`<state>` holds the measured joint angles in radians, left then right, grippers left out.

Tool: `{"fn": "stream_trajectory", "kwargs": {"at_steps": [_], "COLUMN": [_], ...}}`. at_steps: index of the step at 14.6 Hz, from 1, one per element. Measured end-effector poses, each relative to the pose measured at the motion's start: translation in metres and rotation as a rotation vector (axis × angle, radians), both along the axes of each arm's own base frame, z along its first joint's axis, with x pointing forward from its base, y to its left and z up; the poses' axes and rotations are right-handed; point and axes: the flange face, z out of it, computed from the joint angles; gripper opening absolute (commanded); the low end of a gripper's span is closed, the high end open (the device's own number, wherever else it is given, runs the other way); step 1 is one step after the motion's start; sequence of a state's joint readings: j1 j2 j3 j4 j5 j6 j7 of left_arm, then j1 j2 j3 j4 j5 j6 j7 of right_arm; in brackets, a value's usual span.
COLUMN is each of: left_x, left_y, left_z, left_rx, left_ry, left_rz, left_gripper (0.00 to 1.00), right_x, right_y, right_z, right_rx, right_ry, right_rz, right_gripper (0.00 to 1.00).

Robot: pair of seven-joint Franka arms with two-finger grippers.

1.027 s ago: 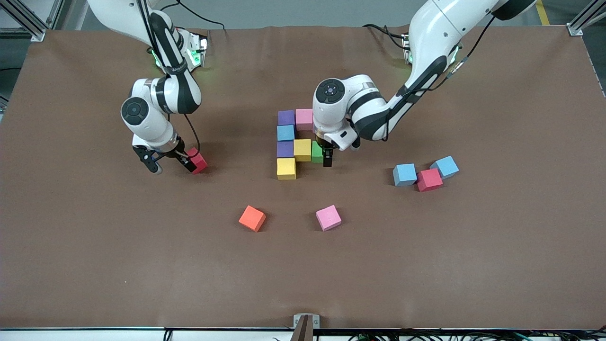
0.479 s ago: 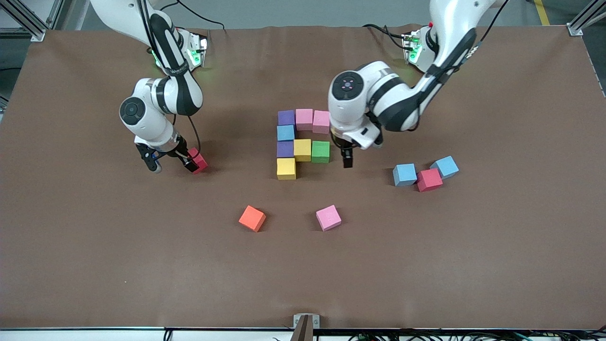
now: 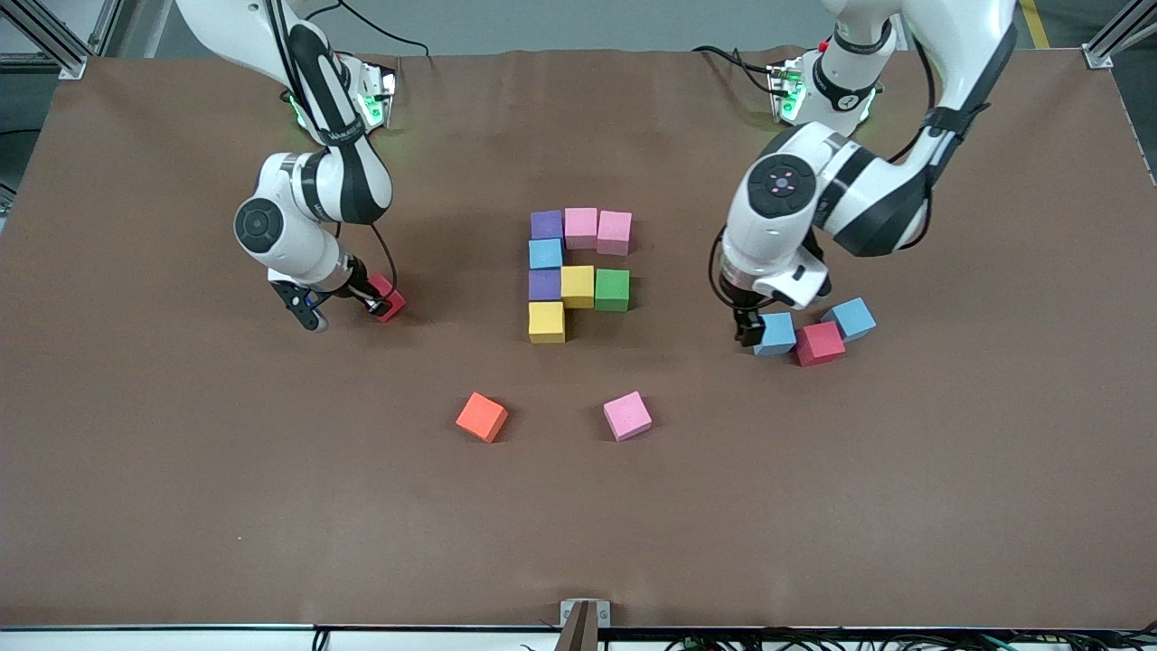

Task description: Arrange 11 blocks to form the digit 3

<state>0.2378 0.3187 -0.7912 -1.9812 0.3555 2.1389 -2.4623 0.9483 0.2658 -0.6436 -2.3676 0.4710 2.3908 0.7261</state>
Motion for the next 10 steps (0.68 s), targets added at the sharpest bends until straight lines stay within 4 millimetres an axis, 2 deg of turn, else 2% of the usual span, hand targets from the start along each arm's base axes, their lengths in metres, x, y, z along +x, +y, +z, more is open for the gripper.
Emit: {"fn": "stream_trajectory", "kwargs": {"at_steps": [1, 3, 6, 8, 10], "left_x": [-0.001, -0.002, -0.001, 0.001, 0.005], "left_y": [0.013, 0.034, 0.063, 0.077, 0.088], "left_z": [-0.003, -0.004, -0.008, -0.012, -0.015], "left_rx": [0.002, -0.005, -0.011, -0.009, -0.017], "left_ry": [0.012, 0.031, 0.053, 0.063, 0.057], "left_rz": [0.000, -0.001, -0.014, -0.008, 0.006], "left_gripper": [1.00, 1.00, 1.00, 1.00, 1.00], "right_x": [0.010, 0.032, 0.047, 0.055, 0.070], "right_y": [0.015, 0.059, 0.128, 0.158, 0.178], "right_z": [0.015, 0.055, 0.104, 0.119, 0.125], "right_rx": [0.023, 0.068, 0.102, 0.099, 0.088], "right_ry": [0.009, -0.016, -0.110, -0.171, -0.224], "right_rz": [0.031, 0.109, 0.270, 0.409, 0.547], "right_gripper": [0.03, 0.03, 0.03, 0.03, 0.03]}}
